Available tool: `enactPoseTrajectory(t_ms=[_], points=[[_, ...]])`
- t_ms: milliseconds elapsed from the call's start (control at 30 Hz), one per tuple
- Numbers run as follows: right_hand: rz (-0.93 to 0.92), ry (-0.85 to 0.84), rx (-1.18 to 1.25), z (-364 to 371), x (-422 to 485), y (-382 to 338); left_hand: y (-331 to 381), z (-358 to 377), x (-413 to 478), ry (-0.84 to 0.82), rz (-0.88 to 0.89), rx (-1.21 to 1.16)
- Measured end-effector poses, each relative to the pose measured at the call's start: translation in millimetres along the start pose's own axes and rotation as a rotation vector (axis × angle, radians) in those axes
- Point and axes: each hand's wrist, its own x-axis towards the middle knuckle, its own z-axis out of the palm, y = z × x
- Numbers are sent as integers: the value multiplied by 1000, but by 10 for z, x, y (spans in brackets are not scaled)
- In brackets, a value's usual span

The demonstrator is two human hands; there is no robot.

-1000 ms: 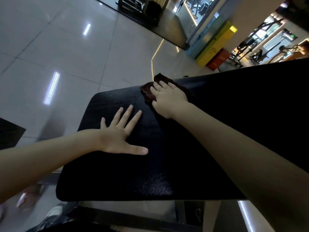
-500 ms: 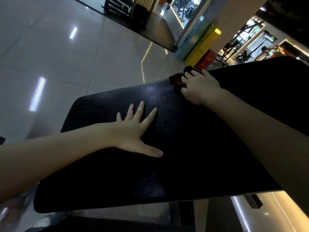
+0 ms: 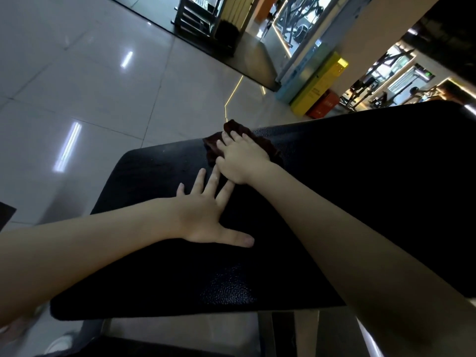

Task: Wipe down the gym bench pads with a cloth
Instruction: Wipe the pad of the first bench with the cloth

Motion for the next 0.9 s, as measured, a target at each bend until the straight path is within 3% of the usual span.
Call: enactPoseTrajectory(t_ms=[133, 367, 567, 767, 900], points=[[11, 15, -87, -28, -143, 207, -16, 10, -7, 14, 4, -8], [246, -22, -221, -307, -523, 1068, -47, 78, 35, 64, 14, -16], [353, -1, -192, -247, -403, 881, -2, 94, 56, 53, -20, -43], [122, 10, -49, -25, -106, 196, 44, 57, 39, 21, -27, -53], [45, -21, 98, -111, 55, 172, 38, 62, 25, 25, -21, -65]])
